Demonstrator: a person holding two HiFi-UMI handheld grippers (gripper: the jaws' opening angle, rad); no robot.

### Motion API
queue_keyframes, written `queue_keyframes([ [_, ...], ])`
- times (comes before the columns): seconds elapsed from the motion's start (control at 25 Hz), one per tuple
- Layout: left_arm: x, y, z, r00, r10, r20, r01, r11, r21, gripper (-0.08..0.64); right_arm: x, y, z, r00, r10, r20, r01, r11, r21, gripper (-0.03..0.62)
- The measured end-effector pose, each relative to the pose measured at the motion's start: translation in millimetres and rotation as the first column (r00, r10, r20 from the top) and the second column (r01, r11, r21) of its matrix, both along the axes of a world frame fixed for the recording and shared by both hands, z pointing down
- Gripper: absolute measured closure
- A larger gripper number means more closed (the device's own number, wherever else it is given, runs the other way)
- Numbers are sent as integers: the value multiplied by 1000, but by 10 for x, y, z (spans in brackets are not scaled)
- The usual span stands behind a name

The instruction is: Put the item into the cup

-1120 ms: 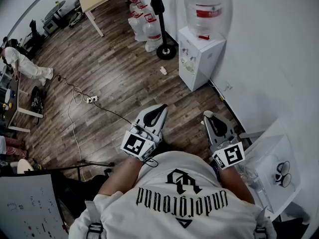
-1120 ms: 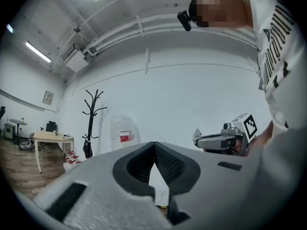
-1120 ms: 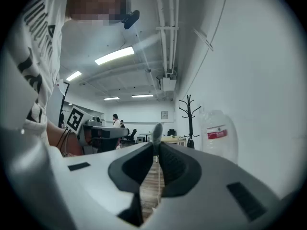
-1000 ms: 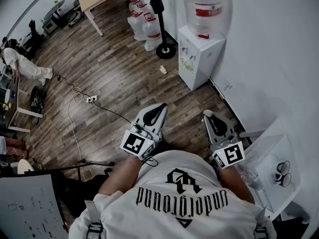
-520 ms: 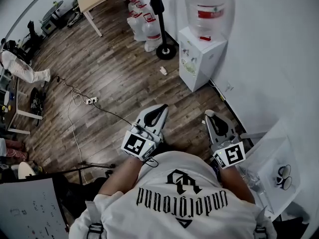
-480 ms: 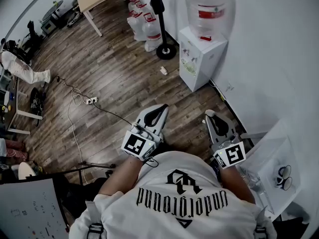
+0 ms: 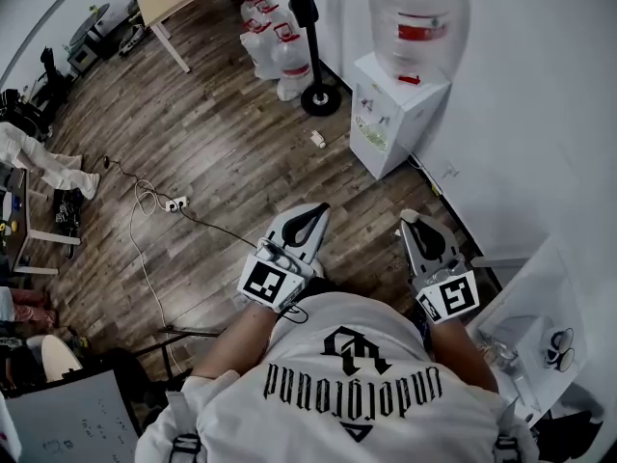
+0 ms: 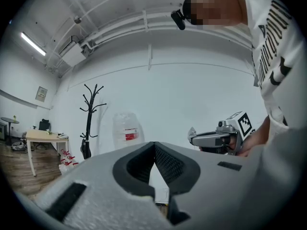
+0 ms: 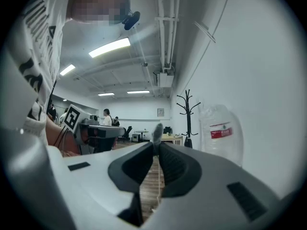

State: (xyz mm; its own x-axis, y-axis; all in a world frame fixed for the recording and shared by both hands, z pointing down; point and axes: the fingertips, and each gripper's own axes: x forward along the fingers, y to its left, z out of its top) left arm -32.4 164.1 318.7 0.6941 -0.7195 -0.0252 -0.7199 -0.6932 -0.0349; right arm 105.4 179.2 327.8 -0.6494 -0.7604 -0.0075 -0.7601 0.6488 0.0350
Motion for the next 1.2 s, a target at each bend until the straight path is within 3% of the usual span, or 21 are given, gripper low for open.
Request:
queue_keyframes([
  [0.2,-267,-360,44,998,55,-31,-57,996,-75,558,-333,-381,86,999,39,-32,-40,999,-32,546],
  [0.48,-681,-778,50,992,115,-42,-119,987,-105,558,-716,-813,120,994,106,-22,-107,992,-64,546],
  [0.68,-881,-1031,78,993,122,-1,-121,991,-48,558,-902,-1010,193,994,109,-14,-110,990,-87,546],
  [0.96,-904,-1429,212,996,86,-5,-86,994,-71,558,-863,-1371,301,996,87,-20,-88,991,-100,546],
  [1.2,-634,-1821,218,998,66,15,-65,994,-82,558,-644,-1775,363,998,55,-24,-57,993,-102,546],
])
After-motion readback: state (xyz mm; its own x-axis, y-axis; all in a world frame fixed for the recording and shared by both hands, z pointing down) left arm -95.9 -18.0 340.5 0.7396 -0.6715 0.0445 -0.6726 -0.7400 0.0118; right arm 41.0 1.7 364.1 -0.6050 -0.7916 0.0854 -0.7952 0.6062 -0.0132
